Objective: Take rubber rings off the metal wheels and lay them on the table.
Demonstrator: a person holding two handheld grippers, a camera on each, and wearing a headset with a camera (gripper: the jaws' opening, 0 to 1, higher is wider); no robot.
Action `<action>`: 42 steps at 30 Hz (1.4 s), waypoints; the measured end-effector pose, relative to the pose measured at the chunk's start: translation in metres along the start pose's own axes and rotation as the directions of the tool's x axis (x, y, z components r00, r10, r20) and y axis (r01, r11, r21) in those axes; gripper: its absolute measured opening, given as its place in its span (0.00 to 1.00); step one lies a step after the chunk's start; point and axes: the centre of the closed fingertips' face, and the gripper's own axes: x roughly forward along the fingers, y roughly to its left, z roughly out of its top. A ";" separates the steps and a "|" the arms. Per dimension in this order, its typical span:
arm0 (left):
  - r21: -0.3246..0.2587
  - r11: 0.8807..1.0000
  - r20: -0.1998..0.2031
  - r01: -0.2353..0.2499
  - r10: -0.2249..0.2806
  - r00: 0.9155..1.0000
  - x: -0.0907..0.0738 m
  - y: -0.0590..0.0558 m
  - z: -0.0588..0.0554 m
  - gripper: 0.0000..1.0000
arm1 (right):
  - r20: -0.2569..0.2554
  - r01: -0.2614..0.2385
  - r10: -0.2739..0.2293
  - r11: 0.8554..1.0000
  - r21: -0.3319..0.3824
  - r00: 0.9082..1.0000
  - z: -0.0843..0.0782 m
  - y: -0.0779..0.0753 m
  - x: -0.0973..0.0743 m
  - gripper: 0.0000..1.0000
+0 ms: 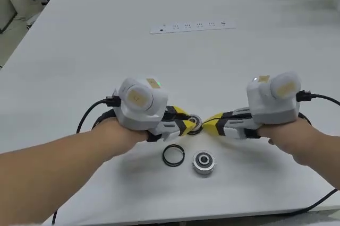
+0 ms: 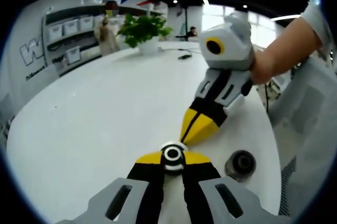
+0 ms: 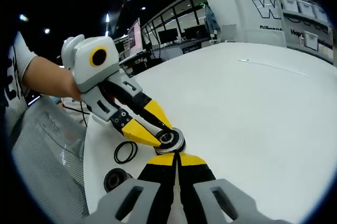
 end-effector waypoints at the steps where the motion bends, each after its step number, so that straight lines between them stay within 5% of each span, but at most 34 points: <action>1: 0.001 1.000 0.000 -0.001 0.001 1.000 0.000 0.000 0.000 0.12 | 0.009 0.000 0.000 1.000 0.022 1.000 0.001 -0.001 0.000 0.00; 12: -0.005 1.000 -0.008 -0.018 0.018 1.000 0.000 0.000 0.000 0.12 | 0.062 -0.009 0.000 0.991 0.134 0.998 0.010 0.002 0.000 0.00; 34: 0.031 0.999 -0.014 -0.030 0.031 0.999 0.001 -0.004 0.001 0.12 | 0.071 -0.069 0.059 0.985 0.156 0.996 0.014 0.017 -0.001 0.00; 42: 0.036 0.999 -0.015 -0.025 0.026 1.000 0.001 -0.005 0.001 0.12 | 0.096 -0.143 0.130 0.980 0.142 0.987 0.021 0.033 0.000 0.00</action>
